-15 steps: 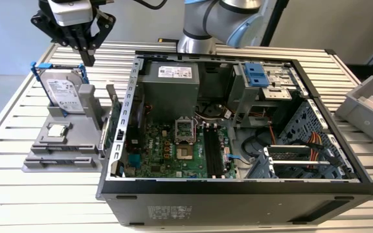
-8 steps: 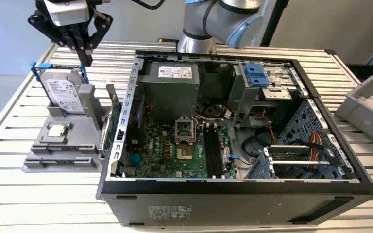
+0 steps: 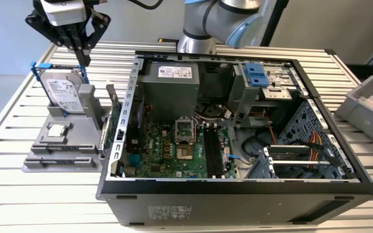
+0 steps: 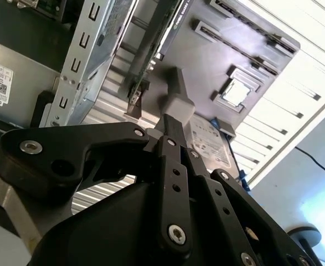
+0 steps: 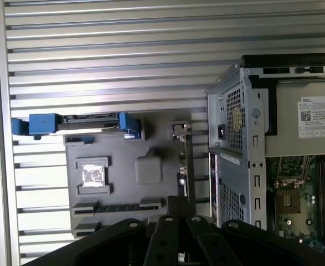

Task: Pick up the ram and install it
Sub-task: 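Reach for the ram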

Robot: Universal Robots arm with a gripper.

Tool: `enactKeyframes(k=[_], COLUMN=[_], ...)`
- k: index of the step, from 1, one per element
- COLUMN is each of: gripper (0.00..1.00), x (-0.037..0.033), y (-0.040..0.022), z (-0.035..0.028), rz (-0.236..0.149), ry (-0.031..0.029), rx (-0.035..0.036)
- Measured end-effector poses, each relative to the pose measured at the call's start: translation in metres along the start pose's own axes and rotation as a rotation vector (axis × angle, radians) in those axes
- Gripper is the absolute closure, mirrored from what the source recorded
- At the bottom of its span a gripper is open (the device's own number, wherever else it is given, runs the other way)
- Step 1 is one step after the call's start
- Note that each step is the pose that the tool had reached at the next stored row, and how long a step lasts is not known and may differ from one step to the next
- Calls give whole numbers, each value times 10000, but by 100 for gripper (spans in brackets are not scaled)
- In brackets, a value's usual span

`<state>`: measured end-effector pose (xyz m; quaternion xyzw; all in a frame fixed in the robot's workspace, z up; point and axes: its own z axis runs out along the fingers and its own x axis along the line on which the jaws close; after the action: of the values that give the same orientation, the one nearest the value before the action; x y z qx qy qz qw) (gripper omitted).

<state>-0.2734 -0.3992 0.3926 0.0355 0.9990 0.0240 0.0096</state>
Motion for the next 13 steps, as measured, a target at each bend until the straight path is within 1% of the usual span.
enactKeyframes(k=[13], gripper=[100], x=[59], y=[-4], z=[-1], rz=[-2], ry=[2], rx=[0])
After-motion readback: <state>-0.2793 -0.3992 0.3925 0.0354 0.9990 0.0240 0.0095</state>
